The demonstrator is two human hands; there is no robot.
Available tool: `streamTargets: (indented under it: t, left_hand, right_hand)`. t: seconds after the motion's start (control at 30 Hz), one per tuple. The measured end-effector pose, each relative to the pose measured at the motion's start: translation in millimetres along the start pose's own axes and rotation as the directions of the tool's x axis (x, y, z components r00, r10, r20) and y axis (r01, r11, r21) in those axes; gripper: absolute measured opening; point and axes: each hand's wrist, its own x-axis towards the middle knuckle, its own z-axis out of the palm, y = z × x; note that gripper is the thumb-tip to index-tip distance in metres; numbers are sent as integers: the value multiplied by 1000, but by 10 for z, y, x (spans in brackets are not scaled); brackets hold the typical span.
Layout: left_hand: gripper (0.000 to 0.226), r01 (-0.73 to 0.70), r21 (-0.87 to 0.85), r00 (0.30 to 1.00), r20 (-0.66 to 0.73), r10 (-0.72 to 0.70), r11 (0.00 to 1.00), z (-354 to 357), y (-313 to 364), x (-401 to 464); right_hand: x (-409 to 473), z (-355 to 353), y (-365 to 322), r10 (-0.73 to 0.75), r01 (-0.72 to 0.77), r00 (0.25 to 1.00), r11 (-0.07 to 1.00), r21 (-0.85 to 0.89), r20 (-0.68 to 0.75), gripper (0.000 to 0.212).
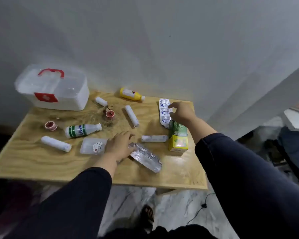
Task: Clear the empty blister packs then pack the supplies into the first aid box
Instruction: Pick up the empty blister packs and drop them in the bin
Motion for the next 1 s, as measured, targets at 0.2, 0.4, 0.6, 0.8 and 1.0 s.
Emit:
streamTargets:
  t: [0.2,0.4,0.6,0.8,1.0]
  left_hand:
    - [47,41,94,996,-81,-33,995,70,22,106]
    - [24,51,76,997,-55,-46,996,27,-6,179]
    - [20,76,35,994,-78,-73,997,-44,-19,202]
    - [27,191,-328,976,-42,-216,925,-253,-143,155]
    - [29,96,-491,905,-320,-281,866,-709,-254,-17]
  right_hand:
    - [436,103,229,52,-58,995,996,65,90,42]
    - [812,290,253,97,-99,983,995,11,156,53]
    - [844,388,130,59,-61,990,998,6,131,32]
    - [818,326,-90,-76,46,991,965,258,107,33]
    - [715,48,-518,-85,12,989,862,507,122,45]
